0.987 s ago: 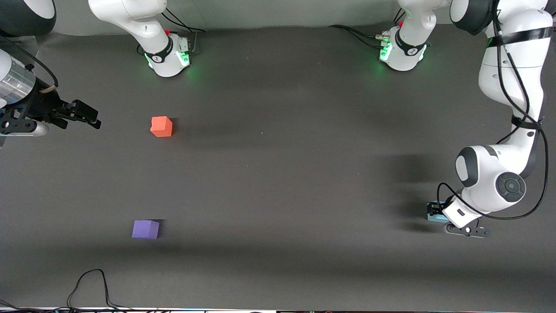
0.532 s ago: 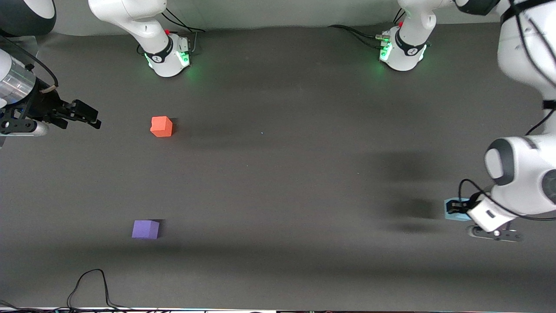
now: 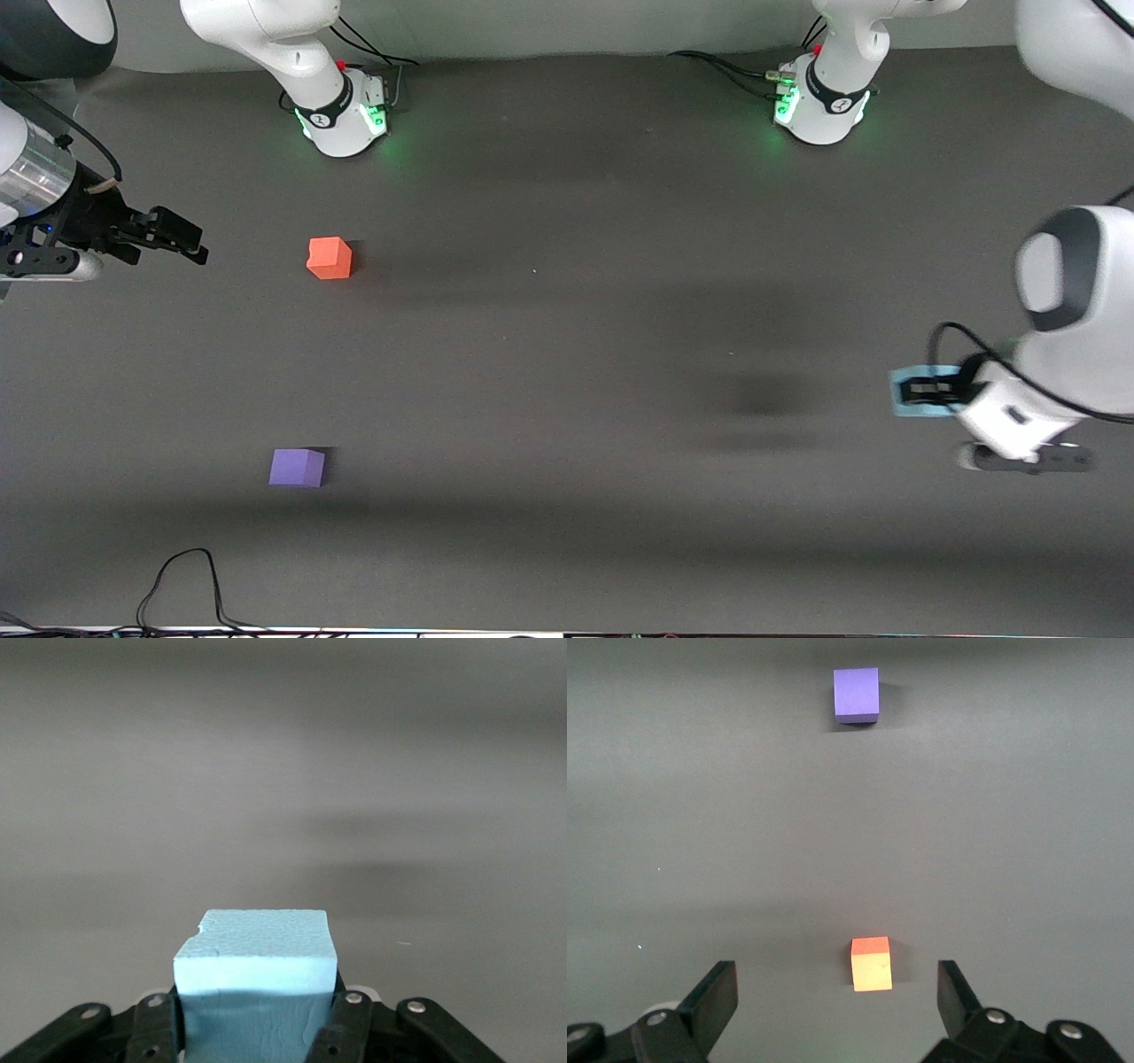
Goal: Place blue block between orange and purple blocks
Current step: 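Carry the blue block to mid-table while the right gripper approaches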
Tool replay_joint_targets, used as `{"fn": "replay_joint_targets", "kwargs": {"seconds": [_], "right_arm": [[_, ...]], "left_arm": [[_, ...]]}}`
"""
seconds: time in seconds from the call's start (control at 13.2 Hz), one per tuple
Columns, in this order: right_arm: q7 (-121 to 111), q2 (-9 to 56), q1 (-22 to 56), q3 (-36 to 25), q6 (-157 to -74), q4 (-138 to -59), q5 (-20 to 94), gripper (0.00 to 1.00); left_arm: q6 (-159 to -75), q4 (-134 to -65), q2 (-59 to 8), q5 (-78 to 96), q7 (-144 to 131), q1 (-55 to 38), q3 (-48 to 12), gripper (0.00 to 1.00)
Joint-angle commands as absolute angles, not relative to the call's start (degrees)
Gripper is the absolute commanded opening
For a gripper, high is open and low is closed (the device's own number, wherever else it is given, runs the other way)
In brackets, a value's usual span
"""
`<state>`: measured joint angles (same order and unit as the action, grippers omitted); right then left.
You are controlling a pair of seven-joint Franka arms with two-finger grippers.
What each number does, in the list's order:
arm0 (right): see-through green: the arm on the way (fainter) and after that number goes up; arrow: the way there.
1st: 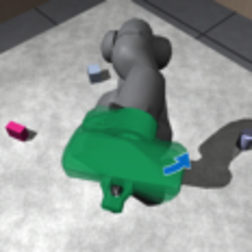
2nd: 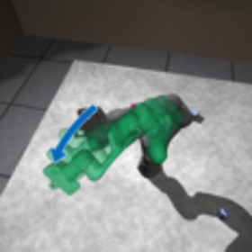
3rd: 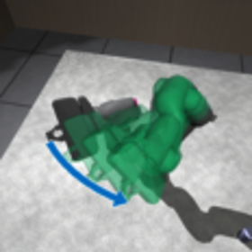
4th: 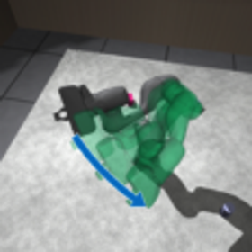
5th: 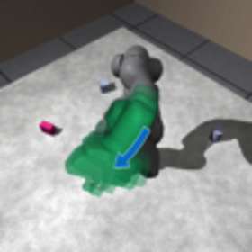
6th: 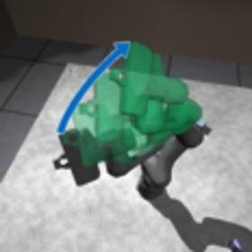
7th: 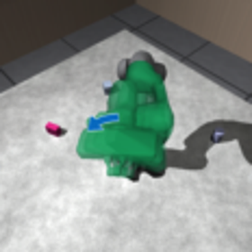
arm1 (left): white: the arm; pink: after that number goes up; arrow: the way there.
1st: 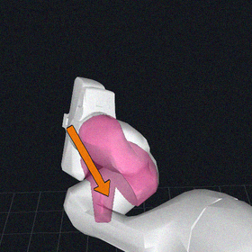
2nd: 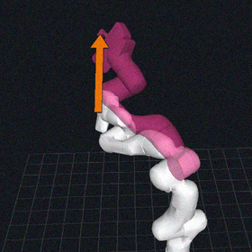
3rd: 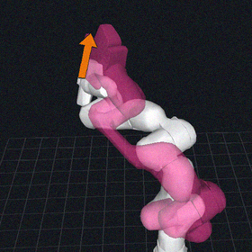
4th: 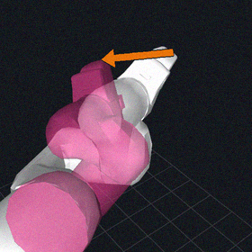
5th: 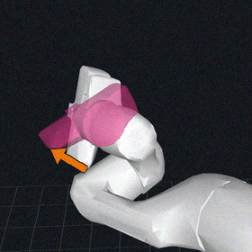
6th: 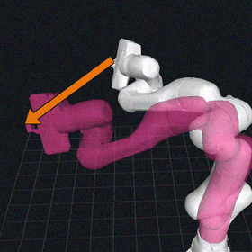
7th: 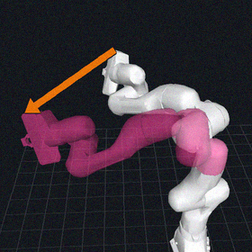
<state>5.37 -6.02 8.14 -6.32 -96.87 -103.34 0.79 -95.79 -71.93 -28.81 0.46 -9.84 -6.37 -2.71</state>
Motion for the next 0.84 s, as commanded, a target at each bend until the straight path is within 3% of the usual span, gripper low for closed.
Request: {"fn": "replay_joint_targets", "kwargs": {"seconds": [0.0, 0.15, 0.46, 0.76], "right_arm": [[4.39, -4.75, 8.26, -6.16, -95.98, -99.76, 0.44, 1.0], [5.0, -1.42, 8.26, -5.98, -95.11, -99.67, -0.18, 1.0], [4.3, -2.19, 8.35, -6.15, -93.78, -99.4, 0.35, 1.0], [4.48, -1.85, 8.44, -5.8, -93.6, -99.4, 0.35, 1.0]], "left_arm": [[-93.95, -67.42, -30.75, 0.35, -25.86, -18.93, -1.5, 0.42], [-96.58, -65.92, -32.95, -0.08, -36.42, -27.47, -1.49, 0.42], [-107.02, -65.74, -40.41, -3.5, -52.09, -42.95, -1.41, 0.42], [-118.28, -65.83, -50.69, -6.32, -57.13, -50.0, -1.14, 0.42]]}}
